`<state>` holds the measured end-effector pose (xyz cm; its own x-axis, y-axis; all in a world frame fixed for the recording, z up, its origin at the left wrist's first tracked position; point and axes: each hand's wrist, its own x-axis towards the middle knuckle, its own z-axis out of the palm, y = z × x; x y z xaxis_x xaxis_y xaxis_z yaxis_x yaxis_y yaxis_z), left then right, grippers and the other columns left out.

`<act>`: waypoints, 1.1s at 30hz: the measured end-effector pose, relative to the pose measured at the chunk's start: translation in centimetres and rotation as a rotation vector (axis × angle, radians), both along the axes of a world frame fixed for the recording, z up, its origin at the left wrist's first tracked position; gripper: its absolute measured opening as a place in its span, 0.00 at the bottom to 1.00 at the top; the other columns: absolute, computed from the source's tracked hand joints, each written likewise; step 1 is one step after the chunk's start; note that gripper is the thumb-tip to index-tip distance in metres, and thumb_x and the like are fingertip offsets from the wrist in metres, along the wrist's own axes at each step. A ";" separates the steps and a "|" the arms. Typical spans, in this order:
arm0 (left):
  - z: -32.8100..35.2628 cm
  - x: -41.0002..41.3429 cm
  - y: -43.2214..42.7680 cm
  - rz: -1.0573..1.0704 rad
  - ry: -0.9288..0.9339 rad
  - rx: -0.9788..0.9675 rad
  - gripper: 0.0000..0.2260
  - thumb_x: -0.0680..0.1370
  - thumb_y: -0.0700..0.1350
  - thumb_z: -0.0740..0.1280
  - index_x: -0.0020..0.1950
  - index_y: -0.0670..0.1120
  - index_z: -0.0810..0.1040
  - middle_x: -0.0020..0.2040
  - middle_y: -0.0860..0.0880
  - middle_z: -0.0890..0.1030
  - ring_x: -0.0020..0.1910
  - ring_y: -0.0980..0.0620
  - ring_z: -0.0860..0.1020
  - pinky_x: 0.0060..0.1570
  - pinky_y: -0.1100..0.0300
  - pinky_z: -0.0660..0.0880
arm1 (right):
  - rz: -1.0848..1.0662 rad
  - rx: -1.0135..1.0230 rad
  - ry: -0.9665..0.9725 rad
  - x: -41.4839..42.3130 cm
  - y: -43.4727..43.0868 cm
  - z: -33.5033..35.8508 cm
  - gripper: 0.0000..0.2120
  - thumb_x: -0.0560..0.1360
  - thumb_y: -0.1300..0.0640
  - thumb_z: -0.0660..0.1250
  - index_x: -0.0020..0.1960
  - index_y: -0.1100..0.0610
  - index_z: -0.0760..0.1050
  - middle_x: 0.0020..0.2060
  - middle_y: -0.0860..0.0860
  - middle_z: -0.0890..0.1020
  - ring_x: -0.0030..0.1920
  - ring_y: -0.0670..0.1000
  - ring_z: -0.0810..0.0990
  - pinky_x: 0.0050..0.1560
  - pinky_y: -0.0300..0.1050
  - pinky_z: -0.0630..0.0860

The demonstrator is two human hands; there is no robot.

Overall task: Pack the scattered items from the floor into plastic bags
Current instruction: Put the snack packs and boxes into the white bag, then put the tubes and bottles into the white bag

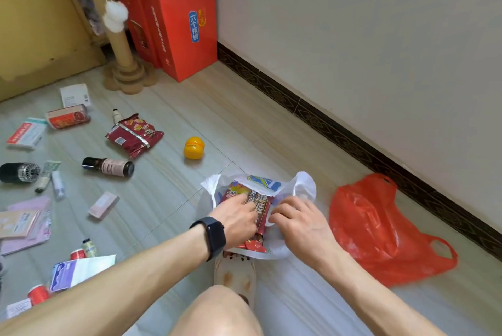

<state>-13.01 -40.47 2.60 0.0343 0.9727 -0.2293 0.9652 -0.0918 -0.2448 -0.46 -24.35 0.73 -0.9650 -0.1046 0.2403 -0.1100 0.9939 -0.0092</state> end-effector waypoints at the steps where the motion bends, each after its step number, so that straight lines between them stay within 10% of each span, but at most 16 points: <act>1: -0.7 -0.2 0.1 0.073 -0.009 -0.091 0.05 0.74 0.44 0.67 0.44 0.49 0.83 0.43 0.50 0.81 0.50 0.46 0.77 0.58 0.50 0.71 | -0.049 0.051 -0.171 -0.3 0.8 -1.1 0.08 0.70 0.56 0.63 0.44 0.50 0.80 0.43 0.46 0.83 0.49 0.54 0.80 0.48 0.47 0.74; 5: -1.8 -3.6 -0.2 0.352 0.134 -0.324 0.21 0.81 0.48 0.60 0.74 0.48 0.67 0.76 0.42 0.63 0.77 0.43 0.54 0.74 0.39 0.36 | -0.457 0.280 -0.722 -0.8 6.7 -2.1 0.19 0.77 0.45 0.57 0.63 0.51 0.75 0.63 0.52 0.77 0.68 0.55 0.69 0.67 0.59 0.58; 9: -3.4 -7.3 -0.6 0.523 -0.053 -0.206 0.44 0.74 0.65 0.65 0.79 0.58 0.40 0.80 0.47 0.39 0.79 0.46 0.46 0.73 0.36 0.36 | -0.505 0.342 -0.858 -0.5 9.7 -2.7 0.43 0.71 0.35 0.65 0.79 0.51 0.54 0.77 0.53 0.57 0.78 0.54 0.52 0.70 0.72 0.45; 14: -5.3 -9.1 -1.3 0.669 -0.083 -0.369 0.34 0.74 0.74 0.49 0.72 0.57 0.71 0.80 0.48 0.50 0.79 0.48 0.48 0.70 0.34 0.33 | -0.676 0.143 -0.850 0.2 9.8 -5.1 0.37 0.76 0.30 0.40 0.65 0.47 0.78 0.71 0.49 0.69 0.76 0.51 0.56 0.69 0.72 0.39; 17: -6.1 -7.7 -0.7 0.779 -0.047 -0.327 0.39 0.76 0.72 0.41 0.69 0.50 0.76 0.79 0.47 0.59 0.78 0.45 0.52 0.71 0.34 0.35 | -0.699 0.151 -0.810 1.0 8.7 -6.2 0.38 0.76 0.29 0.41 0.60 0.49 0.82 0.69 0.48 0.71 0.75 0.50 0.56 0.69 0.71 0.40; 21: -6.3 -6.6 0.3 0.806 0.039 -0.225 0.28 0.79 0.64 0.56 0.72 0.49 0.69 0.77 0.43 0.61 0.78 0.41 0.50 0.71 0.34 0.37 | -0.698 0.168 -0.735 1.3 8.6 -6.4 0.25 0.78 0.41 0.51 0.71 0.50 0.69 0.77 0.52 0.60 0.79 0.54 0.46 0.70 0.74 0.39; 25: -5.9 -5.3 0.4 0.719 -0.026 -0.289 0.30 0.80 0.48 0.59 0.79 0.50 0.48 0.80 0.44 0.50 0.79 0.44 0.46 0.73 0.35 0.39 | -0.614 0.186 -0.875 1.6 8.3 -5.3 0.49 0.68 0.36 0.62 0.80 0.48 0.41 0.78 0.55 0.34 0.77 0.58 0.29 0.62 0.71 0.23; 29: -4.0 -4.2 -0.2 0.877 -0.440 -0.310 0.33 0.70 0.59 0.72 0.69 0.50 0.65 0.65 0.48 0.77 0.65 0.46 0.74 0.68 0.44 0.62 | -0.571 0.158 -0.811 1.4 7.4 -2.6 0.56 0.65 0.31 0.66 0.80 0.47 0.37 0.79 0.55 0.35 0.77 0.57 0.29 0.70 0.71 0.33; 33: 0.6 -5.1 -2.4 0.863 -0.469 -0.031 0.18 0.75 0.57 0.66 0.61 0.51 0.73 0.60 0.49 0.79 0.61 0.46 0.77 0.62 0.50 0.67 | -0.495 0.095 -0.750 -0.1 5.0 1.2 0.50 0.68 0.27 0.62 0.80 0.41 0.42 0.80 0.52 0.42 0.79 0.56 0.36 0.73 0.69 0.39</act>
